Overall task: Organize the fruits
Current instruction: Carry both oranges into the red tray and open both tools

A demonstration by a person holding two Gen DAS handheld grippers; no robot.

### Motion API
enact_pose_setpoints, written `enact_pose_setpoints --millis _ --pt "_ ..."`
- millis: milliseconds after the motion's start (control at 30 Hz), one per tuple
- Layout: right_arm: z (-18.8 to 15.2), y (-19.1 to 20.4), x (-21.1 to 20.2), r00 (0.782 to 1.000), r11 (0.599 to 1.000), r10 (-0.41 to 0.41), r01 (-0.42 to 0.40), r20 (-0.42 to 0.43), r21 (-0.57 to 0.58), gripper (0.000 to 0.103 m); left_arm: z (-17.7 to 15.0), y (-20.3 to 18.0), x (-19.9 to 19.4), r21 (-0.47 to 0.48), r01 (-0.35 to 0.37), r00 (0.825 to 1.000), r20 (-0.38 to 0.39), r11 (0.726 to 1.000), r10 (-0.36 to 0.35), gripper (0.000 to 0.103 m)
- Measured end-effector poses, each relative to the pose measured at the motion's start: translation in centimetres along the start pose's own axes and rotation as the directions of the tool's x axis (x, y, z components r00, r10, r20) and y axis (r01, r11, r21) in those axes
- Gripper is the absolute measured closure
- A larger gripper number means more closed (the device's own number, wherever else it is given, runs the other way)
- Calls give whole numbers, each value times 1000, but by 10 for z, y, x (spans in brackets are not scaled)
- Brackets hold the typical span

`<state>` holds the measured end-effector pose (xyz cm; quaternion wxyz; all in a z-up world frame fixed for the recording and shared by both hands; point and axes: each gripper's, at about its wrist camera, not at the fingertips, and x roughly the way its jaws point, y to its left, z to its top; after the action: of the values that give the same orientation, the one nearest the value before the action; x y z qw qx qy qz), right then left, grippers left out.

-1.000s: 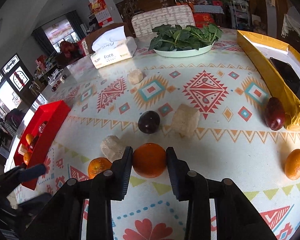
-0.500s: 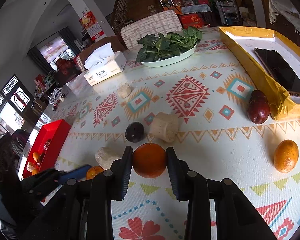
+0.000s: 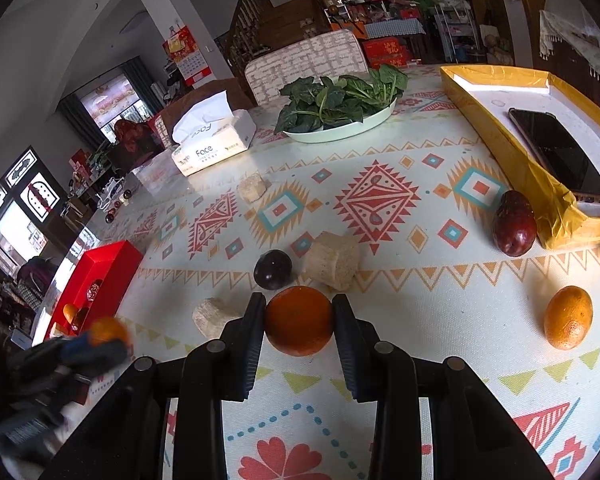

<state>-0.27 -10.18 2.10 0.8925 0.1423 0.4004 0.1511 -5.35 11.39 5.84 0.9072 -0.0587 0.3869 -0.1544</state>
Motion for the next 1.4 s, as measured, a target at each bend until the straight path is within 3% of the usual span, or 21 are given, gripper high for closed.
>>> enact_pose_setpoints --millis 233,333,467,700,833,1033,1400 --pt "-1 15 -1 999 997 -49 49 5 -52 66 -17 80 -75 -136 -154 983 79 979 166 71" --pt "1 28 -9 1000 998 -23 23 2 -51 66 -29 122 -104 -205 -226 963 99 952 250 71" --pt "7 69 -26 1000 994 24 -22 17 -109 66 -38 165 -125 -278 -268 947 102 923 306 71" --pt "15 174 -19 982 954 182 -187 -45 -235 66 -13 204 -125 -252 -290 946 72 923 317 70" --pt "10 229 13 965 926 234 -259 -123 -276 66 10 231 -101 -269 -260 961 25 927 277 70" --pt "-12 287 75 952 897 190 -267 -240 -351 66 25 266 -55 -316 -238 971 -77 918 225 70" --pt "-24 302 127 955 889 79 -197 -285 -413 65 27 287 -27 -353 -236 971 -130 905 202 70"
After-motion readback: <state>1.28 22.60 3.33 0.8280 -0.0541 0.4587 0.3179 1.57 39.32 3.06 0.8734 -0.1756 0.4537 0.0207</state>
